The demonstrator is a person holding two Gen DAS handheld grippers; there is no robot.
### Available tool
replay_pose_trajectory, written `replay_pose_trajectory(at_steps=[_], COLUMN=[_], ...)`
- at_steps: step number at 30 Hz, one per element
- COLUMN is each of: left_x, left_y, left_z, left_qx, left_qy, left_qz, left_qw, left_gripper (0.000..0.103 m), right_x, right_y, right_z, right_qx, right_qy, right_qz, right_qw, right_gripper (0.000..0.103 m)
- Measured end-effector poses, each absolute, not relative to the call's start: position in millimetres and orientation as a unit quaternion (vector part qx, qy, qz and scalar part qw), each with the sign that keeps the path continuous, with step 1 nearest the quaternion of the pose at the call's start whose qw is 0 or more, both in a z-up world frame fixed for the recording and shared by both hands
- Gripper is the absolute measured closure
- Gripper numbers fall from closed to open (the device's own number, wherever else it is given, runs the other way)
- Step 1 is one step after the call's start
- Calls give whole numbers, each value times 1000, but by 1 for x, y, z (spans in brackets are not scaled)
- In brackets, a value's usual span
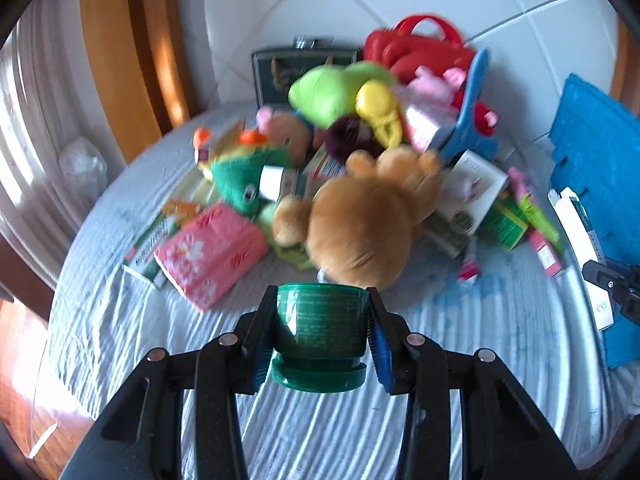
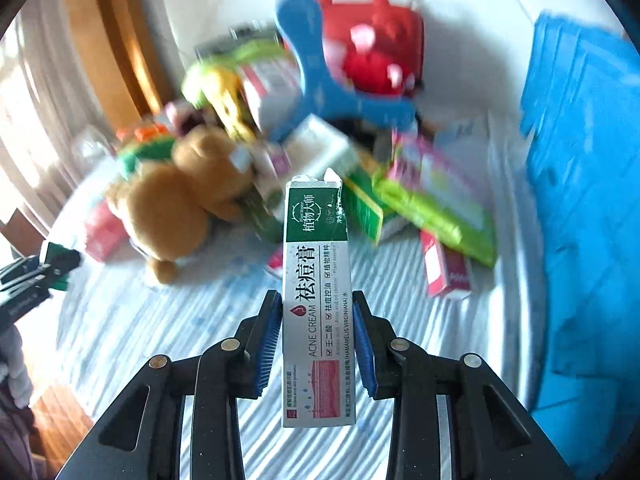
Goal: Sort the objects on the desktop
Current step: 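Lift the jar and cream box and carry them over the blue bin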
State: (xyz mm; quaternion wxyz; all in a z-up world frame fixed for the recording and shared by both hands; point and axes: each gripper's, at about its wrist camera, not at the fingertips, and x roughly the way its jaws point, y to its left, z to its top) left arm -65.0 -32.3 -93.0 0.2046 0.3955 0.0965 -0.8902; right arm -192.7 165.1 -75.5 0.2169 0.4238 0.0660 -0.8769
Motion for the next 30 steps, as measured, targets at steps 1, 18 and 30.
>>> replay_pose_trajectory(at_steps=[1,18,30], left_x=[-63,-128,-192], left_y=[-27,157,329], left_z=[-81,48,87], left_qx=[380,207,208], left_qy=[92,-4,-38], left_qz=[-899,-978,-973], left_qw=[198,26,-95], left_gripper=[62,62,62], right_x=[-190,-95,-114], right_y=[166,316,458], right_z=[-64,110,118], right_qx=[408,152,160], right_qy=[65,37,35], right_qz=[-885,-986,-982], right_qw=[217,62,-91], right_gripper=[69,69,69])
